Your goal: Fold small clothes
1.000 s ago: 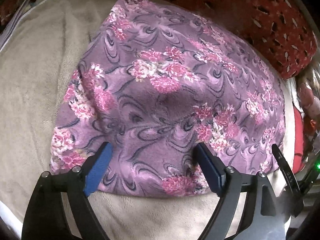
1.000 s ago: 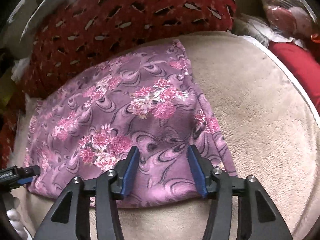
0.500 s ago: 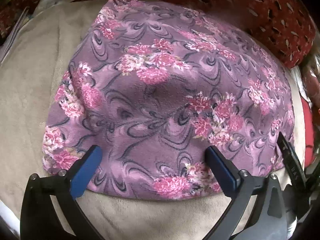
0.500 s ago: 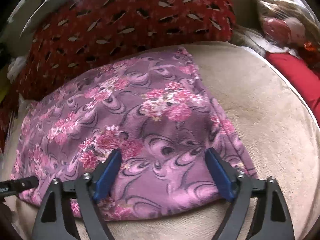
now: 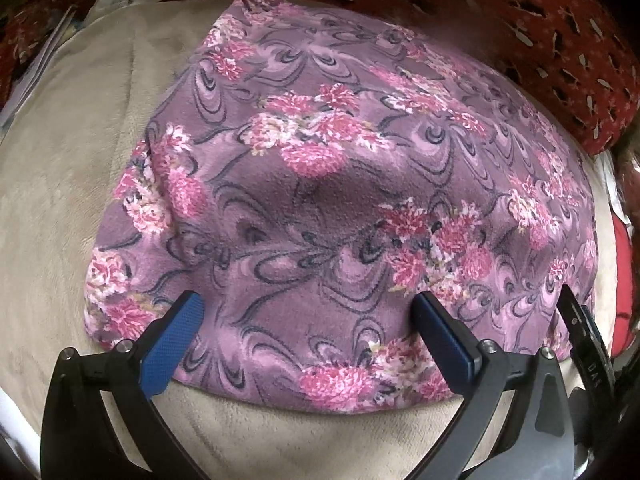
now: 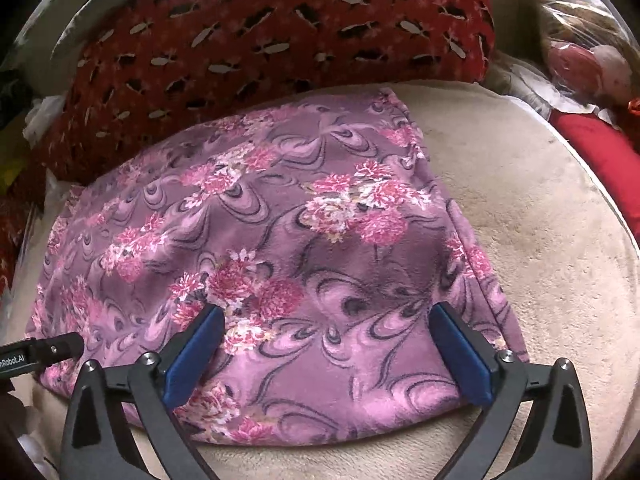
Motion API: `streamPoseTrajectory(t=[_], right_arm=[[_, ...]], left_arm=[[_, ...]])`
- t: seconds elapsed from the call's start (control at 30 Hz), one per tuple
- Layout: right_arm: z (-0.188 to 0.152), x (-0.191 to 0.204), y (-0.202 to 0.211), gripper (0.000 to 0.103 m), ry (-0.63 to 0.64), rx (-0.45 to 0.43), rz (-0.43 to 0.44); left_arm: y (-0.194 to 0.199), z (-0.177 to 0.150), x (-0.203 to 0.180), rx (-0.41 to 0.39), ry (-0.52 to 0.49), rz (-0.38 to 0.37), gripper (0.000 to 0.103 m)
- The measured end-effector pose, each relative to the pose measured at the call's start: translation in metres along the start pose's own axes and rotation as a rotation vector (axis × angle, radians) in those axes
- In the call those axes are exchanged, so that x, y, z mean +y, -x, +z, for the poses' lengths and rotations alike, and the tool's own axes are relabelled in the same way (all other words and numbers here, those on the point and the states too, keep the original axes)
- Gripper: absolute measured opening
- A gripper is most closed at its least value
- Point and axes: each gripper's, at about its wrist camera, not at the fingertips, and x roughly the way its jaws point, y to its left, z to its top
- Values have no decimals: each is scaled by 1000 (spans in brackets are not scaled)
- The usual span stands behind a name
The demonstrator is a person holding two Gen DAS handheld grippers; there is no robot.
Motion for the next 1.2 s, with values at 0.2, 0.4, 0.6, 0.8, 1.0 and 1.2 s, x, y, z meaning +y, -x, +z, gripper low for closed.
streamPoseTrajectory(t=[0.2,0.4,0.6,0.8,1.0,1.2], right_arm=[[3,-3,1,103,-34,14,9],[12,-6,11,101,-75,-4,-15],[17,-17,31,101,-127,-136,11],[18,-9,23,101,-99,-122,40],[14,2,23,101,-84,-136,81],[45,46,30,101,51,-226,166]], left_arm=[[-2,0,1,2,-1,0,103],[10,7,3,-30,2,-8,103],[28,42,61,-71,222,-76,103],[21,77,128,-38,387,-134,103],[-4,85,132,71,366,-204,103],[-10,85,101,85,238,-202,103]])
